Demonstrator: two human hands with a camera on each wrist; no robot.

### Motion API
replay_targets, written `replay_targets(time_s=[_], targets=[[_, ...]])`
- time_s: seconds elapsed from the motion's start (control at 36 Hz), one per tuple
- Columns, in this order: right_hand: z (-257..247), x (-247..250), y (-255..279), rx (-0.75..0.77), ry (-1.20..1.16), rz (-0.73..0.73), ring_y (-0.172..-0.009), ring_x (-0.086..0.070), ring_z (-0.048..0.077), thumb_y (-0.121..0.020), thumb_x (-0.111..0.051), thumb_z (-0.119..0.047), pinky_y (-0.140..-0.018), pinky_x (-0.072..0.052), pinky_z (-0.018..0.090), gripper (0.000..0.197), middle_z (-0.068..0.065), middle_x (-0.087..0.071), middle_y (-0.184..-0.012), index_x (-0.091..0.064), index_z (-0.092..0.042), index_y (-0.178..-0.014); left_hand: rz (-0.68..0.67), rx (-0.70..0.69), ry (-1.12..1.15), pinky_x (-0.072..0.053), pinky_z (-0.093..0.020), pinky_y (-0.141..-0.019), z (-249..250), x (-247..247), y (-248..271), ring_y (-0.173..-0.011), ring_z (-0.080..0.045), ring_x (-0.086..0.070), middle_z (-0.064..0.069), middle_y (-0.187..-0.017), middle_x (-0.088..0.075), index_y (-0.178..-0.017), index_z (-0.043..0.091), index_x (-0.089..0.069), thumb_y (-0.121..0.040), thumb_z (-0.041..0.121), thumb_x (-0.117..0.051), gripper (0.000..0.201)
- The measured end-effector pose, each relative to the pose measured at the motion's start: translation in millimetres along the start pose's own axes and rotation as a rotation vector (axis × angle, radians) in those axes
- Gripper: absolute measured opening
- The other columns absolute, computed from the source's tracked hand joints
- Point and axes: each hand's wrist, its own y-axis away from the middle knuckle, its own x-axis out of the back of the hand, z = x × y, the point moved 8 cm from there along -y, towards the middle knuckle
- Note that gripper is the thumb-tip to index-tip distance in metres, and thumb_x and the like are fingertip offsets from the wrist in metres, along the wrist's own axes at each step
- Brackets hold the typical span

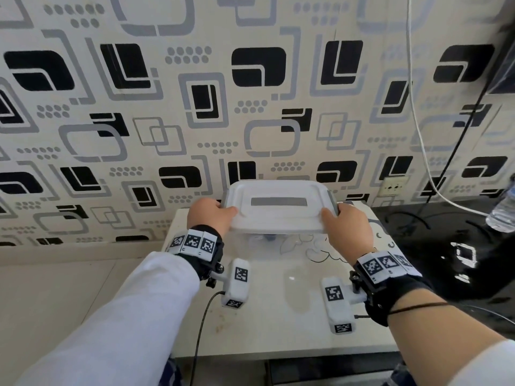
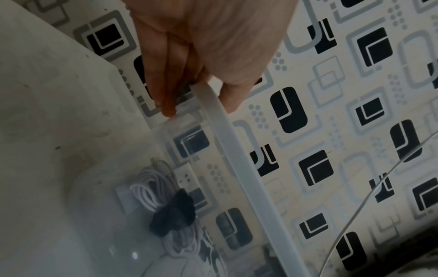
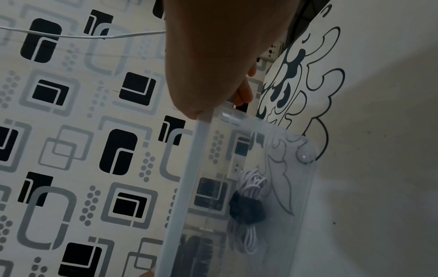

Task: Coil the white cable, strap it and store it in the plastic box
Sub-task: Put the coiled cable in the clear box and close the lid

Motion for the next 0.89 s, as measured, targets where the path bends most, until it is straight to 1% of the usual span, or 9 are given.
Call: replay_targets(time_s=[0.17, 0.28, 0.36, 0.42, 0.5, 0.56, 0.61, 0.75, 0.89], targets=[[0, 0, -3, -0.011, 0.058, -0.003, -0.063, -0.06, 0.025, -0.087, -0.041, -0.038, -0.055, -0.042, 0.027, 0.031, 0.005, -0.06, -0.069, -0.056, -0.013, -0.076, -0.001, -0.026, -0.033, -0.031, -0.023, -0.046, 3, 2, 3, -0.051, -0.014, -0.051, -0.001, -0.055, -0.058, -0.066, 0.006, -0.069, -0.081, 0.029, -0.067, 0.028], [-1, 0, -5, -0.014, 0.066, -0.013, -0.06, -0.061, 0.027, -0.086, -0.04, -0.036, -0.055, -0.044, 0.027, 0.03, 0.006, -0.06, -0.066, -0.053, -0.013, -0.071, -0.013, -0.037, -0.043, -0.034, -0.024, -0.046, 3, 4, 2, -0.052, -0.016, -0.053, -0.005, -0.058, -0.062, -0.068, 0.005, -0.07, -0.08, 0.029, -0.068, 0.027], [-5, 1, -3, 0.011, 0.066, -0.018, -0.059, -0.06, 0.027, -0.088, -0.042, -0.029, -0.049, -0.034, 0.025, 0.028, 0.005, -0.055, -0.062, -0.047, -0.014, -0.066, -0.014, -0.065, -0.032, -0.043, -0.025, -0.054, 4, 4, 1, -0.066, -0.025, -0.064, -0.011, -0.071, -0.071, -0.074, 0.003, -0.074, -0.079, 0.027, -0.069, 0.024], [-8, 2, -2, 0.022, 0.064, -0.014, -0.059, -0.059, 0.028, -0.089, -0.042, -0.027, -0.049, -0.033, 0.025, 0.028, 0.005, -0.054, -0.062, -0.046, -0.015, -0.064, -0.006, -0.087, -0.04, -0.044, -0.025, -0.055, 6, 5, 2, -0.072, -0.028, -0.067, -0.012, -0.073, -0.072, -0.075, 0.003, -0.075, -0.079, 0.025, -0.069, 0.023], [-10, 2, -1, 0.028, 0.065, -0.015, -0.06, -0.06, 0.029, -0.09, -0.042, -0.028, -0.05, -0.035, 0.025, 0.028, 0.006, -0.055, -0.064, -0.047, -0.014, -0.066, -0.001, -0.095, -0.047, -0.042, -0.025, -0.053, 7, 6, 3, -0.063, -0.026, -0.063, -0.011, -0.068, -0.069, -0.072, 0.003, -0.074, -0.079, 0.024, -0.069, 0.023], [-11, 2, -1, 0.035, 0.065, -0.018, -0.061, -0.061, 0.029, -0.091, -0.042, -0.028, -0.05, -0.036, 0.026, 0.028, 0.006, -0.056, -0.064, -0.047, -0.014, -0.066, 0.014, -0.082, -0.065, -0.035, -0.024, -0.046, 6, 8, 5, -0.051, -0.021, -0.05, -0.009, -0.057, -0.059, -0.068, 0.0, -0.071, -0.079, 0.024, -0.069, 0.027], [-13, 2, -1, 0.041, 0.08, -0.014, -0.06, -0.059, 0.027, -0.091, -0.042, -0.029, -0.05, -0.037, 0.026, 0.028, 0.006, -0.057, -0.065, -0.05, -0.014, -0.069, 0.025, -0.077, -0.084, -0.034, -0.023, -0.046, 5, 9, 5, -0.049, -0.019, -0.045, -0.011, -0.056, -0.056, -0.068, -0.001, -0.07, -0.078, 0.026, -0.068, 0.029], [-19, 1, 1, 0.025, 0.148, -0.012, -0.055, -0.045, 0.018, -0.091, -0.043, -0.028, -0.047, -0.027, 0.024, 0.028, 0.003, -0.052, -0.064, -0.056, -0.01, -0.074, 0.017, -0.067, -0.109, -0.038, -0.021, -0.049, 0, 13, 5, -0.056, -0.016, -0.057, -0.005, -0.066, -0.069, -0.075, 0.01, -0.076, -0.081, 0.028, -0.067, 0.021], [-21, 1, 3, -0.007, 0.188, -0.022, -0.058, -0.047, 0.023, -0.091, -0.043, -0.026, -0.047, -0.029, 0.025, 0.029, 0.005, -0.051, -0.064, -0.056, -0.007, -0.073, 0.018, -0.075, -0.132, -0.046, -0.028, -0.055, -2, 13, 3, -0.058, -0.023, -0.058, -0.012, -0.07, -0.07, -0.073, 0.006, -0.075, -0.08, 0.028, -0.067, 0.024]])
